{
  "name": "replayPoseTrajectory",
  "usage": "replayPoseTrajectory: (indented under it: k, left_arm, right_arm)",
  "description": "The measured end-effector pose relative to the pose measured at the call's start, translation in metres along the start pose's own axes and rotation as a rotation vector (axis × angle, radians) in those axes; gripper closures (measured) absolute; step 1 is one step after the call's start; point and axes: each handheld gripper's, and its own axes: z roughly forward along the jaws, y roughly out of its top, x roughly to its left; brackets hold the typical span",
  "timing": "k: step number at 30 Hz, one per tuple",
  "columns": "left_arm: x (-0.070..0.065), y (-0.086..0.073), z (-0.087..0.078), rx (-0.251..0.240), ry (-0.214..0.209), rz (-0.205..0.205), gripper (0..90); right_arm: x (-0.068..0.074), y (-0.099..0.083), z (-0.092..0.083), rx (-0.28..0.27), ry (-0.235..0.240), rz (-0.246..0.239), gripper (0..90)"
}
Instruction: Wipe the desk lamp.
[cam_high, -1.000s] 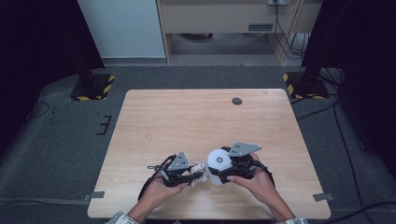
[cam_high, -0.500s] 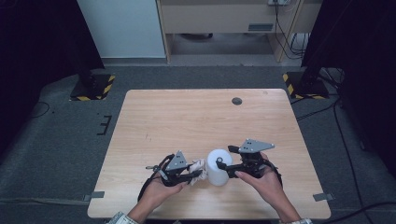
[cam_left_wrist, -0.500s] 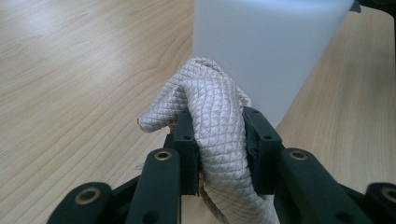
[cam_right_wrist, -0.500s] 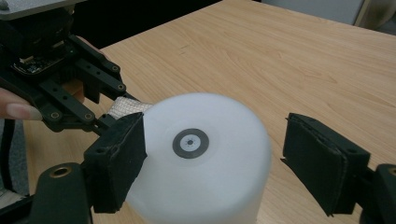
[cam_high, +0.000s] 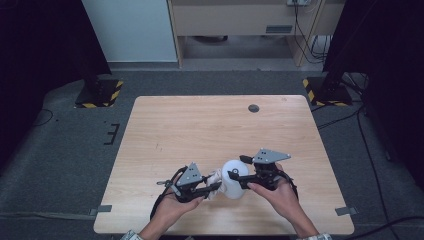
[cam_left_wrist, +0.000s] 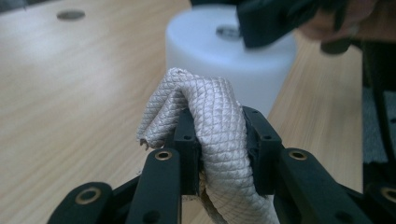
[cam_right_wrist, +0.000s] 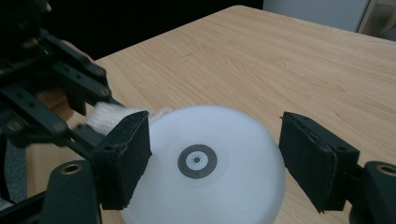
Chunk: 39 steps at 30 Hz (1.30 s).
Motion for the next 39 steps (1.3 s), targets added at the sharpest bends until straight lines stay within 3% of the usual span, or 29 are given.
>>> replayPoseTrajectory:
  k: [1,3,5,10,12,16,18,21,23,25,27,28,30,31,34,37,39]
  left_arm:
    - [0.0,0.0,0.0,0.0,0.0,0.0,69.4]
    - [0.003,-0.008,0.011,0.072,0.007,-0.004,69.4]
    - [0.005,-0.008,0.012,0.076,0.004,-0.015,69.5]
    - [0.0,0.0,0.001,0.012,-0.014,-0.005,69.7]
    - [-0.006,0.007,-0.01,-0.071,-0.034,-0.017,69.7]
    - [-0.011,0.005,-0.009,-0.091,-0.039,-0.02,69.8]
    - [-0.01,0.0,-0.004,-0.047,-0.047,-0.036,70.0]
    - [-0.009,-0.01,0.01,0.062,-0.042,-0.035,70.0]
    - [-0.007,-0.013,0.015,0.082,-0.042,-0.043,70.0]
    - [-0.006,-0.009,0.013,0.057,-0.033,-0.044,70.0]
    - [-0.006,-0.003,0.007,-0.004,-0.022,-0.035,70.0]
    - [-0.006,-0.003,0.007,-0.004,-0.022,-0.035,70.0]
    - [-0.01,0.004,-0.003,-0.086,-0.021,-0.031,70.0]
    - [-0.012,0.005,-0.004,-0.092,-0.02,-0.03,70.0]
    - [-0.014,0.003,-0.001,-0.077,-0.031,-0.03,70.0]
    - [-0.013,-0.006,0.01,0.006,-0.028,-0.031,69.9]
    - [-0.01,-0.007,0.013,0.017,-0.022,-0.032,69.9]
  right_arm:
    - [0.0,0.0,0.0,0.0,0.0,0.0,25.8]
    - [0.0,-0.001,0.0,-0.005,0.0,0.002,25.8]
    - [0.0,-0.001,0.0,-0.008,0.001,0.003,25.8]
    - [0.0,-0.001,0.001,-0.011,0.001,0.0,25.9]
    - [-0.001,-0.001,0.001,-0.014,0.005,0.001,25.9]
    - [0.0,-0.001,0.001,-0.014,0.004,-0.001,26.0]
    - [-0.001,-0.001,0.001,-0.015,0.004,0.0,26.0]
    - [-0.001,-0.001,0.002,-0.016,0.006,0.001,26.1]
    - [-0.001,-0.001,0.002,-0.017,0.002,-0.001,26.1]
    - [-0.002,-0.001,0.001,-0.017,-0.004,-0.001,26.2]
    - [-0.003,-0.001,0.002,-0.02,-0.004,0.002,26.2]
    - [-0.003,-0.001,0.002,-0.02,-0.004,0.002,26.2]
    - [-0.004,-0.001,0.003,-0.023,-0.004,0.002,26.3]
    - [-0.004,-0.001,0.003,-0.023,-0.003,0.002,26.4]
    - [-0.004,-0.001,0.004,-0.024,-0.004,0.003,26.4]
    - [-0.005,-0.001,0.003,-0.025,-0.008,0.005,26.4]
    - [-0.005,-0.001,0.003,-0.026,-0.01,0.006,26.4]
